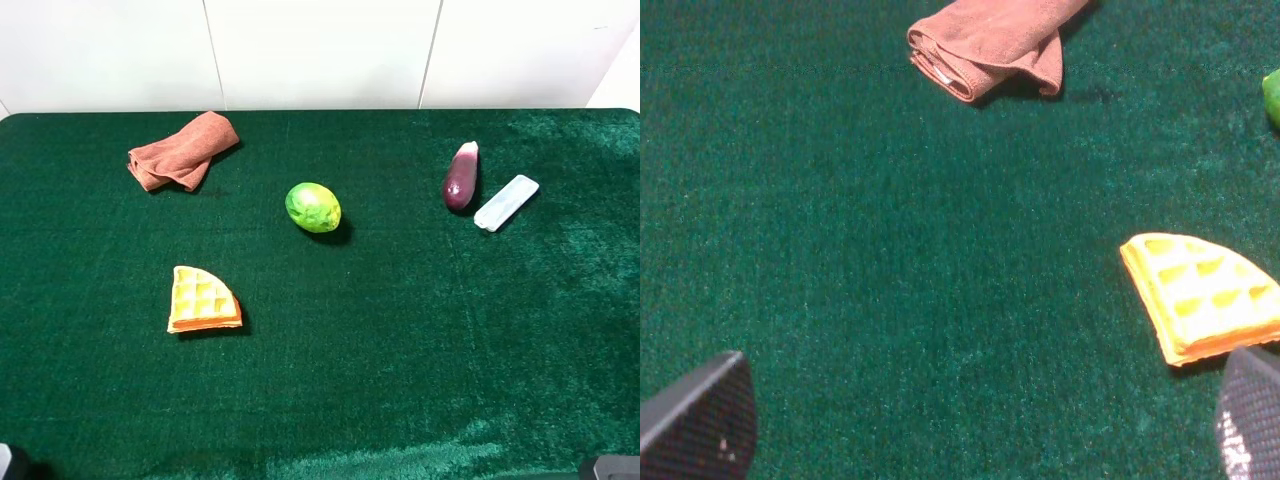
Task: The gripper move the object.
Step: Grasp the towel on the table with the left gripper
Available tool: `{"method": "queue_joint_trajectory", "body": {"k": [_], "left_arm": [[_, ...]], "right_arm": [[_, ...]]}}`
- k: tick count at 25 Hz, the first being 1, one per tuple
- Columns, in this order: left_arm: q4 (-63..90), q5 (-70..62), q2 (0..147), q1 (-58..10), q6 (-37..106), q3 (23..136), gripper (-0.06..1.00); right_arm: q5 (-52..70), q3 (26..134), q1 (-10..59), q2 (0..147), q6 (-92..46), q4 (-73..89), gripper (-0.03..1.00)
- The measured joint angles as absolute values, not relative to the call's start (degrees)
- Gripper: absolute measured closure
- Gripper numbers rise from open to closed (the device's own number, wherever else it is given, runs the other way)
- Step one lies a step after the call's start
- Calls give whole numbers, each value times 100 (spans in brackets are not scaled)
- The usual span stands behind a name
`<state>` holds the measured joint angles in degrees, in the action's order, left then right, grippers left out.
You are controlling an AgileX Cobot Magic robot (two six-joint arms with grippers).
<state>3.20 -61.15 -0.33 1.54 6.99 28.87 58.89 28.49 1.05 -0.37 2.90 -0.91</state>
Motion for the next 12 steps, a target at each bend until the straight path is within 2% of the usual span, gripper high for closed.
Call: {"method": "queue_joint_trajectory", "body": {"k": [12], "left_arm": [[320,-6115,-33,154,699,2887,2]], "right_arm": [[5889,2849,105,-37,290,-91,27]]}}
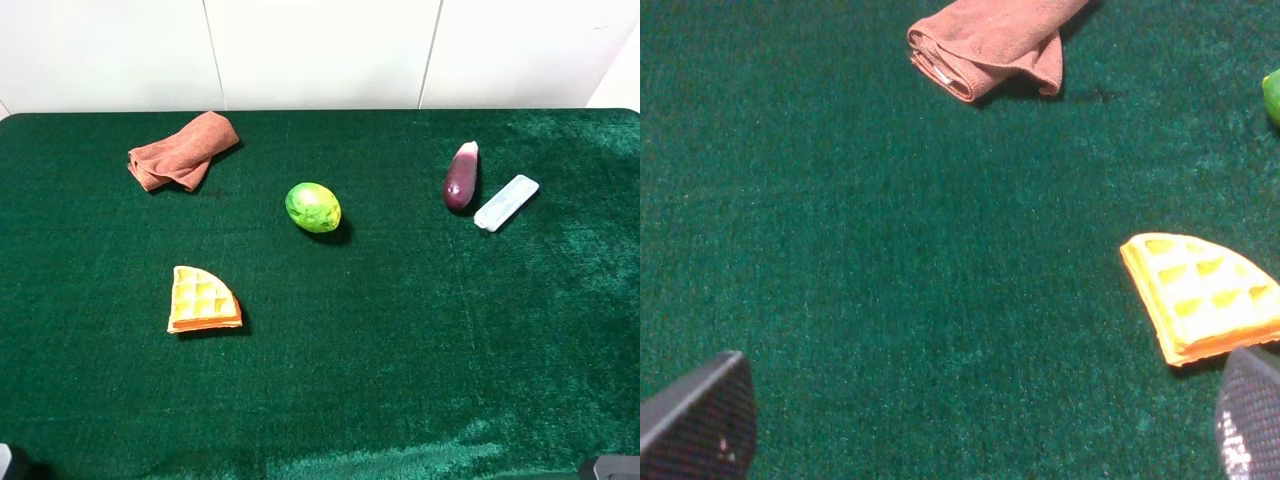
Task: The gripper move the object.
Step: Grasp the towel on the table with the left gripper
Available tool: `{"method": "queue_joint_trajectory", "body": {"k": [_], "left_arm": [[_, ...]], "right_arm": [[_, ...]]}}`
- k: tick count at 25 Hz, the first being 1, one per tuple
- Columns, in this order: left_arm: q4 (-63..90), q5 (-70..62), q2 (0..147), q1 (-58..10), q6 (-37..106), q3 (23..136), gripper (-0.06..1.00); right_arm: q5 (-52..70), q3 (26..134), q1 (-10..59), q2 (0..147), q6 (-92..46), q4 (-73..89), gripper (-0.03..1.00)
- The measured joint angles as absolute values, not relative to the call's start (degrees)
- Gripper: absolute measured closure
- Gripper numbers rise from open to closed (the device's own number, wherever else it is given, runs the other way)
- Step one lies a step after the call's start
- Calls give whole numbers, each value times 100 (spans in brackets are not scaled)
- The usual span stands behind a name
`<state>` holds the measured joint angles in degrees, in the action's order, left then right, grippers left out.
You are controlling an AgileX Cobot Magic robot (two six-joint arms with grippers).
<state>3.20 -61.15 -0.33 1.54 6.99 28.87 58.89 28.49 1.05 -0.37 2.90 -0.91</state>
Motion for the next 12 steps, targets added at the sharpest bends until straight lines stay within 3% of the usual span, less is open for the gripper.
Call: {"method": "queue_joint_trajectory", "body": {"k": [5,12], "left_arm": [[320,-6134,292,154,699,3108,2],[320,-6140,2035,154,699,3903,2]], "right_arm": [[5889,2849,105,-37,290,-91,27],[5889,2849,105,-37,290,-91,27]]}}
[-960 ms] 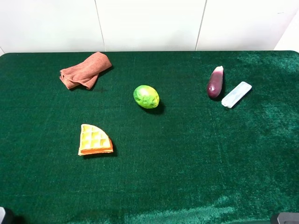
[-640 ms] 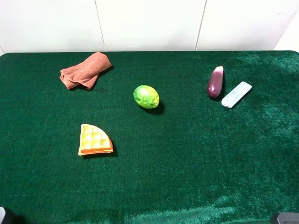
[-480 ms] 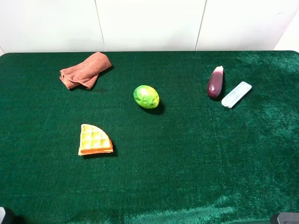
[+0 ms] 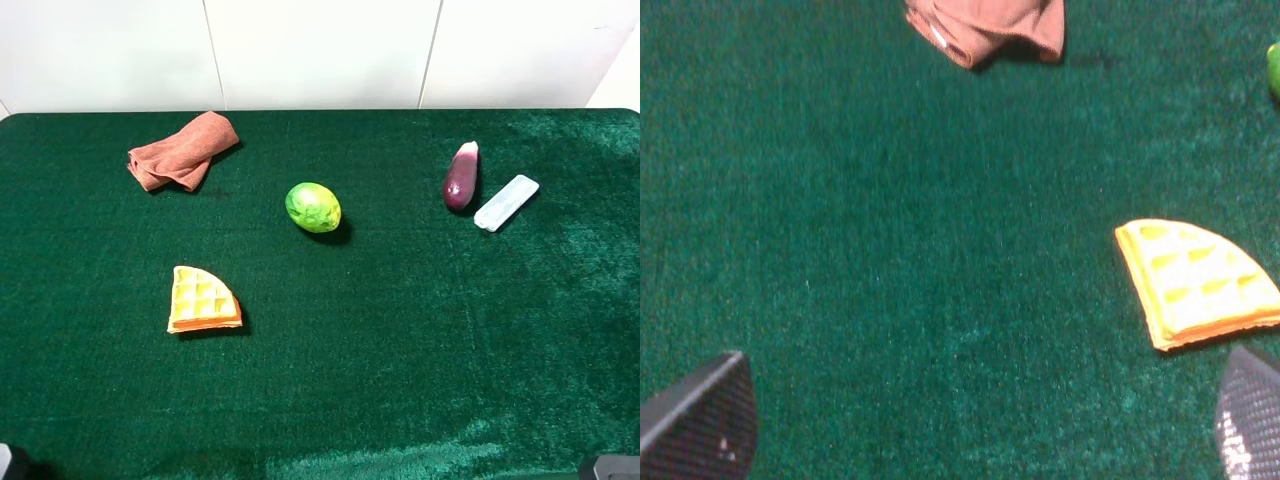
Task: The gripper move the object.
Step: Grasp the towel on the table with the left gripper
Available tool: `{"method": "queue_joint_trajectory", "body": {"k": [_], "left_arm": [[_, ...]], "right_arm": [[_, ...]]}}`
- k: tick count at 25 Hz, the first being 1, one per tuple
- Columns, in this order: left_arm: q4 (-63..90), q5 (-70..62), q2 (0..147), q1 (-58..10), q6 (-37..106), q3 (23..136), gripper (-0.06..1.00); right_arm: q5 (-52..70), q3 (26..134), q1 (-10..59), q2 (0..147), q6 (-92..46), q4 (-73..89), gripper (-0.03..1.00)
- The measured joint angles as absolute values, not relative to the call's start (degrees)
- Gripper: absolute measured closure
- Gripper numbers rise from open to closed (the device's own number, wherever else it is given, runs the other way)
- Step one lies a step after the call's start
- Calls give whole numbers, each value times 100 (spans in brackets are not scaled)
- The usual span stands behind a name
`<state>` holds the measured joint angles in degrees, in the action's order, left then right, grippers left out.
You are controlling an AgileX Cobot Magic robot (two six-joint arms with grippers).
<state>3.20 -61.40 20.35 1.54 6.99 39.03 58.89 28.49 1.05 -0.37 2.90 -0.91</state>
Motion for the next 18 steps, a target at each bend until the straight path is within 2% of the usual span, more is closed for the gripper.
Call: {"method": "queue_joint_trajectory", "body": {"k": [11,18], "left_arm": [[320,-6062,4618,154,838,4959,3],[296,-5757,5974,-94,957,5711,3]], "right_arm": [[5889,2849,105,-37,290,-91,27],[5889,2849,105,-37,290,-91,27]]}}
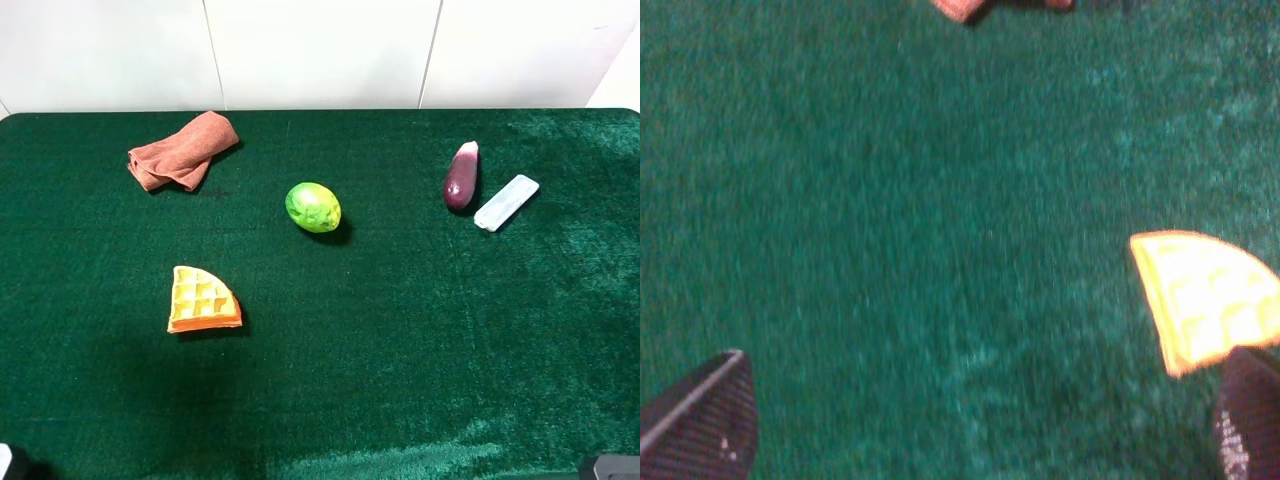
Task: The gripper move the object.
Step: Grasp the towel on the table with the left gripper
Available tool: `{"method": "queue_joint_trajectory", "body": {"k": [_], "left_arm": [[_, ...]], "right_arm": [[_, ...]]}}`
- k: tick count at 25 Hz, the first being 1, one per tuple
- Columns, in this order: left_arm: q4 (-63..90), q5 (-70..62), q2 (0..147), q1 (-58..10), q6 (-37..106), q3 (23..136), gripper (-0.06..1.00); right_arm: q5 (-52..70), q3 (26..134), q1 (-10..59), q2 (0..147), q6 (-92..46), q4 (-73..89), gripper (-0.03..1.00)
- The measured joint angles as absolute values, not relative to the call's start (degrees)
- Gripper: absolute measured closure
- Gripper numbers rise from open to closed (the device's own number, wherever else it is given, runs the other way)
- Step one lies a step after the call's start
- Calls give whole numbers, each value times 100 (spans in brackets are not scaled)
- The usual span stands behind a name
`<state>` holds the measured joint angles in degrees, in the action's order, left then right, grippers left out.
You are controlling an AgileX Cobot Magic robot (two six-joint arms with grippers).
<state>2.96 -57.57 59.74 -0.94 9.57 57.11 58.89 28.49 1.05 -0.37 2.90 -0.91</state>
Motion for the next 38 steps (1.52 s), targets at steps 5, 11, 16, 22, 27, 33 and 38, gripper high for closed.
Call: {"method": "queue_joint_trajectory", "body": {"k": [5,11,16,22,27,33,38], "left_arm": [[285,-5580,7021,-309,1081,6384,2],[290,-5391,8117,-418,1290,7151,2],[290,-5151,8912,-418,1536,7602,2],[290,-4617,9675,-418,1762,7872,2],[319,-3931,10207,-430,2010,7890,2],[399,-3204,10808,-616,2227,7899,2],[424,-2922,11345,-743,2253,8076,2]], "right_arm": [[5889,2849,105,-37,290,-84,27],[5889,2849,105,-37,290,-84,27],[5889,2849,105,-37,290,-84,27],[5889,2849,105,-37,290,-84,27],[5889,2849,105,-37,290,-84,27],[5884,2849,105,-37,290,-84,27],[5884,2849,105,-37,290,-73,27]]}}
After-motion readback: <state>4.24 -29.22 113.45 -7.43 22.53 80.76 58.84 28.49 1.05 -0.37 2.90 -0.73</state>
